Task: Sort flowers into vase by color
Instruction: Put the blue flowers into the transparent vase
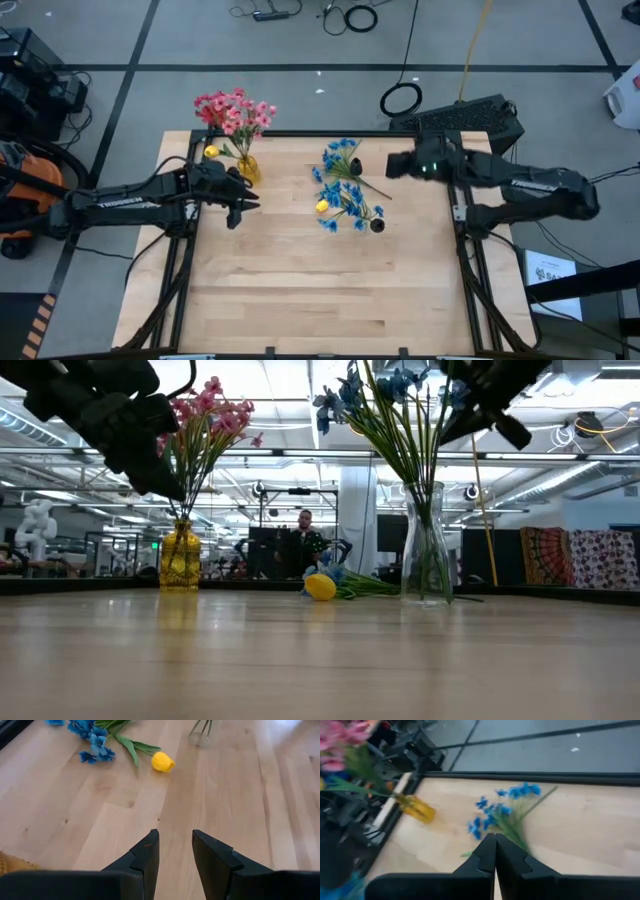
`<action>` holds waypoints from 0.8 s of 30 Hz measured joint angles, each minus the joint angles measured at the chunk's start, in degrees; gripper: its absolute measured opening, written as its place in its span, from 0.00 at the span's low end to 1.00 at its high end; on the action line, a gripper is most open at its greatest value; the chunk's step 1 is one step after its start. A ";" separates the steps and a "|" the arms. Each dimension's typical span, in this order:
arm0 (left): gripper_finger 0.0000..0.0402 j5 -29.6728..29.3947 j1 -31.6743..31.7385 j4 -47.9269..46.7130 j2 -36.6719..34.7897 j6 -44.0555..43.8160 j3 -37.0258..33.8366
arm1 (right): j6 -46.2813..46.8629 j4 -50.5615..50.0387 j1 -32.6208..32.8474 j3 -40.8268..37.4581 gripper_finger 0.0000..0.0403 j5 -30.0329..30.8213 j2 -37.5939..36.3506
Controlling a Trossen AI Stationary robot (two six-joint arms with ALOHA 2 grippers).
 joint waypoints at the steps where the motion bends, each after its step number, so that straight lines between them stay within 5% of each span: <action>1: 0.30 -0.20 0.00 -0.02 0.00 0.00 -0.04 | -1.67 0.04 -3.09 0.00 0.00 -2.77 0.14; 8: 0.30 -1.80 0.00 0.15 0.00 -0.01 -0.04 | -15.93 7.06 -22.87 0.00 0.00 -25.80 5.85; 13: 0.30 -1.10 0.00 -0.44 0.00 -0.06 -0.04 | -23.86 10.54 -29.72 0.07 0.00 -38.22 15.53; 24: 0.30 0.78 -6.16 -0.36 2.05 -9.28 -0.04 | -41.90 7.76 -29.24 3.23 0.00 -34.84 31.83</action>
